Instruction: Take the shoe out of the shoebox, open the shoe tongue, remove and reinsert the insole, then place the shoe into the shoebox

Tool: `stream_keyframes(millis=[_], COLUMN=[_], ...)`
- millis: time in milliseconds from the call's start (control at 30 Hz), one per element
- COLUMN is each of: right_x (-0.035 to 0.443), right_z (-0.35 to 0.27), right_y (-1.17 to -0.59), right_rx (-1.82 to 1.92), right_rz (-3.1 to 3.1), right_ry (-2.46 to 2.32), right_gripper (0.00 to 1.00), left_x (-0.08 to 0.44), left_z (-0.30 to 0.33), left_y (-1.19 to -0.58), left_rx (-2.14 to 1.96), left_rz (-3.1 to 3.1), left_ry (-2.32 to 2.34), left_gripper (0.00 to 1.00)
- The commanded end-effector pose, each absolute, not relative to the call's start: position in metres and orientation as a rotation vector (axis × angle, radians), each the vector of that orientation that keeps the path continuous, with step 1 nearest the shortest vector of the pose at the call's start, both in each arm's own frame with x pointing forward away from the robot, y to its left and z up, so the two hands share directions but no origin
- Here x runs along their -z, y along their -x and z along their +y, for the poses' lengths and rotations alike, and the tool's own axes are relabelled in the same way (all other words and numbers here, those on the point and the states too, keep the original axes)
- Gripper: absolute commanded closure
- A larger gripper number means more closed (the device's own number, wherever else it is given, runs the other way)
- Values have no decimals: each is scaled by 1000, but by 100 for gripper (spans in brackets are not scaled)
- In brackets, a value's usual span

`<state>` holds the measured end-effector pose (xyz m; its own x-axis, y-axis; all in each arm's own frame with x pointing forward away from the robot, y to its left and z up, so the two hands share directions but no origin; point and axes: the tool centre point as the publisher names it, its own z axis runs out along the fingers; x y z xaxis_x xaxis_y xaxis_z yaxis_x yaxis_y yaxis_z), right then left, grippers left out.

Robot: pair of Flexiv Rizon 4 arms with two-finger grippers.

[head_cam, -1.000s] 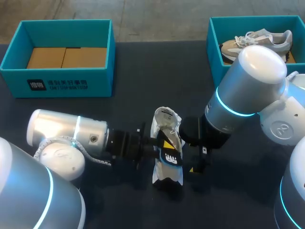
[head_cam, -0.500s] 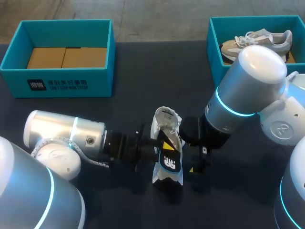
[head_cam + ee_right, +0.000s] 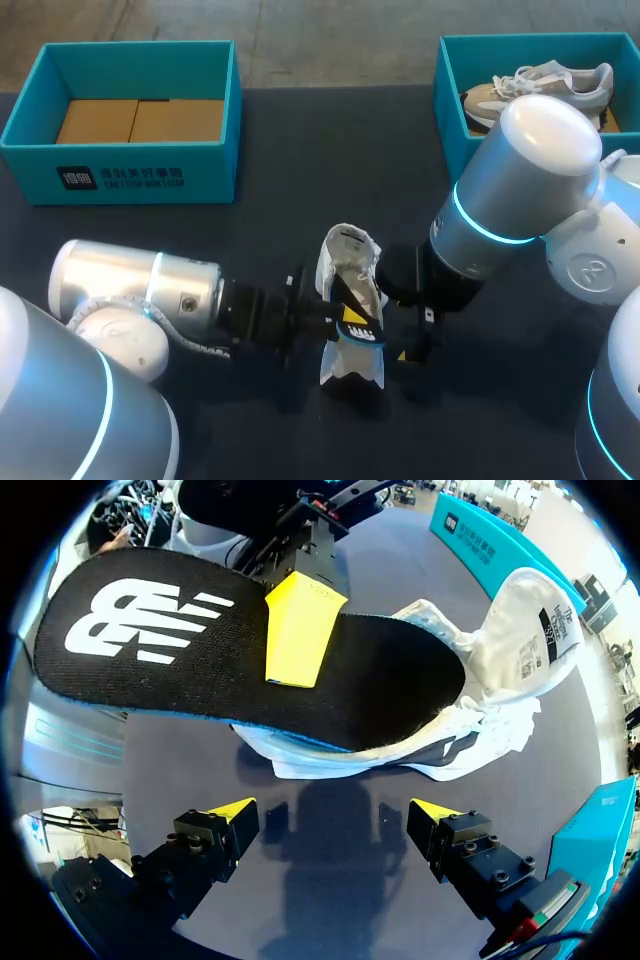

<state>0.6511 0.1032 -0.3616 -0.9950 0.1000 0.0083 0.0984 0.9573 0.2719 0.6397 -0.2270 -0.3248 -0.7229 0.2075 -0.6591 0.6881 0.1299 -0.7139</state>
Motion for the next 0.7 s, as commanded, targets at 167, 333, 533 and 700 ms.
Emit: stream_keyframes(millis=[167, 333, 533, 700], right_x=[363, 363, 363, 363], right_z=[105, 105, 105, 105], right_y=[-650, -650, -650, -650], right_rx=[-426, -426, -426, -426], right_rz=[3100, 3100, 3100, 3100], right_ry=[-159, -159, -159, -159], right_gripper=[0, 0, 0, 0], left_x=[333, 337, 342, 345], left_z=[-226, -225, -227, -228], left_y=[-642, -650, -659, -666], left_rx=[1588, 1551, 1520, 1504], left_rz=[2005, 1994, 1963, 1946], left_ry=[-875, -887, -909, -914], left_gripper=[100, 100, 100, 100])
